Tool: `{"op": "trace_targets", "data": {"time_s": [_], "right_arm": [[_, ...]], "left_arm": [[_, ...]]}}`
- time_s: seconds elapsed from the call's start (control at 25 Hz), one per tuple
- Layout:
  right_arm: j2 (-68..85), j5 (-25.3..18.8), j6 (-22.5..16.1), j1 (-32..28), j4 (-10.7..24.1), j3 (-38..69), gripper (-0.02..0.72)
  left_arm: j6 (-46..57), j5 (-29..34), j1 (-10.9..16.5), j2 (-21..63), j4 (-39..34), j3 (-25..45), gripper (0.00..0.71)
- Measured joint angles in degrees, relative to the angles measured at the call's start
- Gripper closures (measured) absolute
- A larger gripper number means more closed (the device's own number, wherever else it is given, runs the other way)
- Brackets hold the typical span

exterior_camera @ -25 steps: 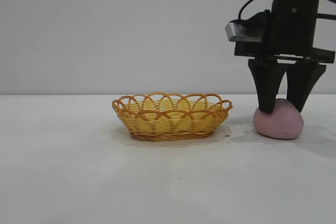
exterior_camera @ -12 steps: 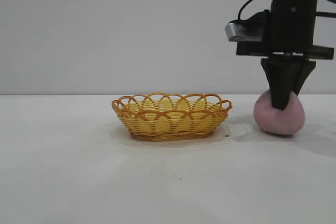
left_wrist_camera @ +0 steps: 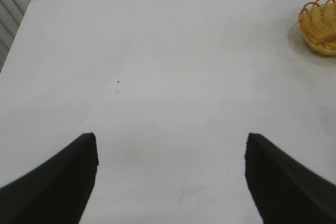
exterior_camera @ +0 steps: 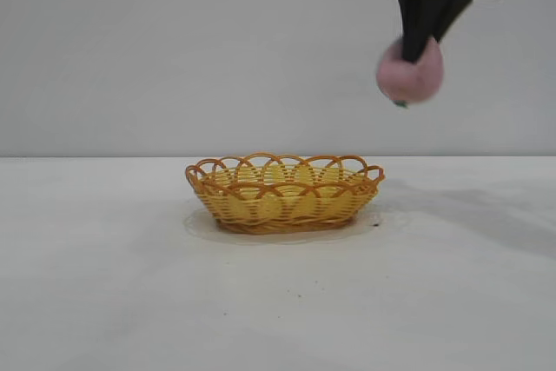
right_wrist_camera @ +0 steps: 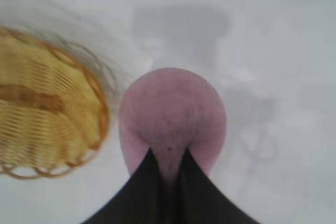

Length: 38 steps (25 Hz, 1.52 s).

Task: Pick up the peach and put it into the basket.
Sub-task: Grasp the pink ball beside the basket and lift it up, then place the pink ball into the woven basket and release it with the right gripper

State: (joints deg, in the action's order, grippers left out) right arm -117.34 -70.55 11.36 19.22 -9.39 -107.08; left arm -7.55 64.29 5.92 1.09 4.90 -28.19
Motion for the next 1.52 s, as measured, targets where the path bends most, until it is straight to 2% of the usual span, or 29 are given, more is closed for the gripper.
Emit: {"op": "trace_targets", "data": {"time_s": [0.52, 0.88, 0.92, 1.0, 1.04, 1.24, 1.52], "right_arm": [[-4.6, -0.2, 0.0, 13.4, -0.2, -0.3, 0.703], [-10.0, 0.1, 0.0, 14.6, 0.2, -0.3, 0.703], [-10.2, 0.6, 0.0, 14.6, 0.0, -0.3, 0.639], [-10.6, 1.2, 0.0, 14.6, -0.1, -0.3, 0.639], [-10.7, 1.4, 0.0, 14.6, -0.2, -0.3, 0.575], [-10.7, 1.5, 0.0, 14.6, -0.2, -0.3, 0.421], [-10.7, 1.5, 0.0, 14.6, -0.2, -0.3, 0.435]], "left_arm": [[0.0, 0.0, 0.0, 0.0, 0.0, 0.0, 0.165], [0.0, 0.0, 0.0, 0.0, 0.0, 0.0, 0.165], [0.0, 0.0, 0.0, 0.0, 0.0, 0.0, 0.165], [0.0, 0.0, 0.0, 0.0, 0.0, 0.0, 0.165], [0.0, 0.0, 0.0, 0.0, 0.0, 0.0, 0.165], [0.1, 0.0, 0.0, 0.0, 0.0, 0.0, 0.165], [0.1, 0.0, 0.0, 0.0, 0.0, 0.0, 0.165]]}}
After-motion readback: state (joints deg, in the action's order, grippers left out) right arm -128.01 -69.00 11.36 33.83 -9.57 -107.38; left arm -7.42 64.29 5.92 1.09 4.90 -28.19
